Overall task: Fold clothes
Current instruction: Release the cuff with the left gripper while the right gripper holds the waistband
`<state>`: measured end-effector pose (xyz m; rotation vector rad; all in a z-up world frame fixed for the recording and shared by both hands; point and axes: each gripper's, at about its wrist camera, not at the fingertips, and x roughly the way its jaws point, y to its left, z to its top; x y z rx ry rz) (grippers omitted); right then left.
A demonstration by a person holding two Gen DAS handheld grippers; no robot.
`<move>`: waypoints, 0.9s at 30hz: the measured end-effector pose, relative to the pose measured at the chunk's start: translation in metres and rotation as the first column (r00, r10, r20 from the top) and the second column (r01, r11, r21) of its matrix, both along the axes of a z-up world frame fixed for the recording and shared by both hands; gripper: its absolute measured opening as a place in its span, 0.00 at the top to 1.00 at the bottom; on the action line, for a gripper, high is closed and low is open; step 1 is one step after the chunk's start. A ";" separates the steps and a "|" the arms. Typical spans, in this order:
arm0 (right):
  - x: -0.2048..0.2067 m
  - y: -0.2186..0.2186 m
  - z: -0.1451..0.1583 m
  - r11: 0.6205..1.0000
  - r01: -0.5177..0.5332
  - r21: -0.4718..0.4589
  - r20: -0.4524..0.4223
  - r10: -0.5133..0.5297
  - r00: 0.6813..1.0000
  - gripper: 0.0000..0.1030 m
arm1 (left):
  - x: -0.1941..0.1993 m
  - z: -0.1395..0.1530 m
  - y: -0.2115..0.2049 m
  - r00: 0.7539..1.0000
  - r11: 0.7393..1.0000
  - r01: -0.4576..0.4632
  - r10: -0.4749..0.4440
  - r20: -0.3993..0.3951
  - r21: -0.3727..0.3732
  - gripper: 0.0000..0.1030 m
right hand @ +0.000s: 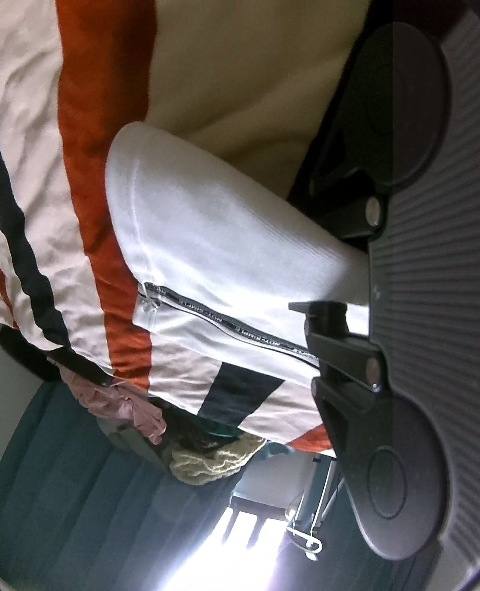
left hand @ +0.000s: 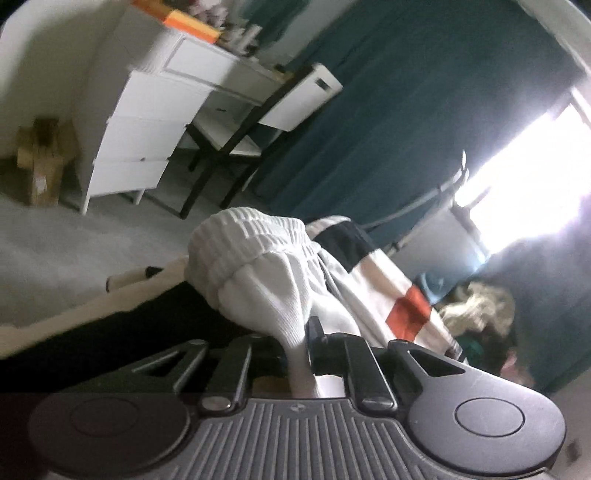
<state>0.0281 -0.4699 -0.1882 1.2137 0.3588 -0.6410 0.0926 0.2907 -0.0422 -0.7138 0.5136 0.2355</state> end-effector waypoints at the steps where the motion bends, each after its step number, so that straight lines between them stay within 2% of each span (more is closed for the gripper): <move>1: -0.001 0.000 0.000 1.000 -0.003 0.001 0.005 0.003 1.000 0.84 | 0.000 0.002 -0.004 1.000 0.999 0.014 -0.014 -0.013 0.034 0.79; 2: -0.001 0.000 0.000 1.000 -0.006 0.002 0.010 0.006 1.000 0.84 | 0.001 0.004 -0.008 0.999 0.997 0.029 -0.027 -0.027 0.068 0.70; 3: -0.003 -0.001 -0.001 1.000 -0.009 0.016 0.022 0.009 1.000 0.83 | 0.001 0.007 -0.012 0.999 0.994 0.041 -0.037 -0.039 0.099 0.65; 5: -0.003 -0.003 -0.007 0.997 -0.018 0.074 0.062 0.013 0.998 0.77 | 0.000 0.010 -0.024 0.999 0.989 0.037 -0.032 -0.040 0.142 0.45; 7: -0.003 -0.004 -0.011 0.993 -0.024 0.114 0.087 0.014 0.996 0.56 | -0.004 0.016 -0.036 0.999 0.983 0.034 -0.030 -0.020 0.181 0.35; 8: -0.002 -0.003 -0.012 0.992 -0.024 0.123 0.090 0.013 0.996 0.51 | -0.008 0.019 -0.043 0.999 0.980 0.032 -0.031 -0.009 0.195 0.29; 10: 0.004 -0.002 -0.013 0.991 -0.053 0.125 0.100 0.041 0.994 0.35 | -0.015 0.024 -0.058 0.999 0.971 0.028 -0.035 0.022 0.239 0.24; 13: 0.009 -0.001 -0.015 0.989 -0.069 0.130 0.114 0.055 0.992 0.33 | -0.021 0.031 -0.088 0.994 0.949 0.066 -0.089 0.062 0.309 0.22; 16: 0.014 0.000 -0.017 0.987 -0.085 0.135 0.129 0.068 0.989 0.33 | -0.020 0.029 -0.118 0.982 0.925 0.145 -0.179 0.067 0.351 0.21; 19: 0.012 -0.003 -0.017 0.990 -0.068 0.127 0.161 0.047 0.986 0.33 | -0.015 0.019 -0.145 0.971 0.920 0.205 -0.233 0.046 0.333 0.21; 22: 0.006 -0.009 -0.017 0.997 -0.002 0.080 0.146 -0.010 0.989 0.33 | -0.008 0.001 -0.166 0.958 0.919 0.264 -0.284 0.027 0.294 0.21; 24: 0.001 -0.015 -0.020 0.997 0.038 0.066 0.145 -0.048 0.988 0.33 | -0.001 -0.012 -0.183 0.944 0.898 0.310 -0.331 0.015 0.311 0.21; 27: -0.004 -0.027 -0.029 0.994 0.067 0.087 0.200 -0.084 0.976 0.33 | 0.005 -0.033 -0.208 0.906 0.849 0.382 -0.422 0.032 0.365 0.21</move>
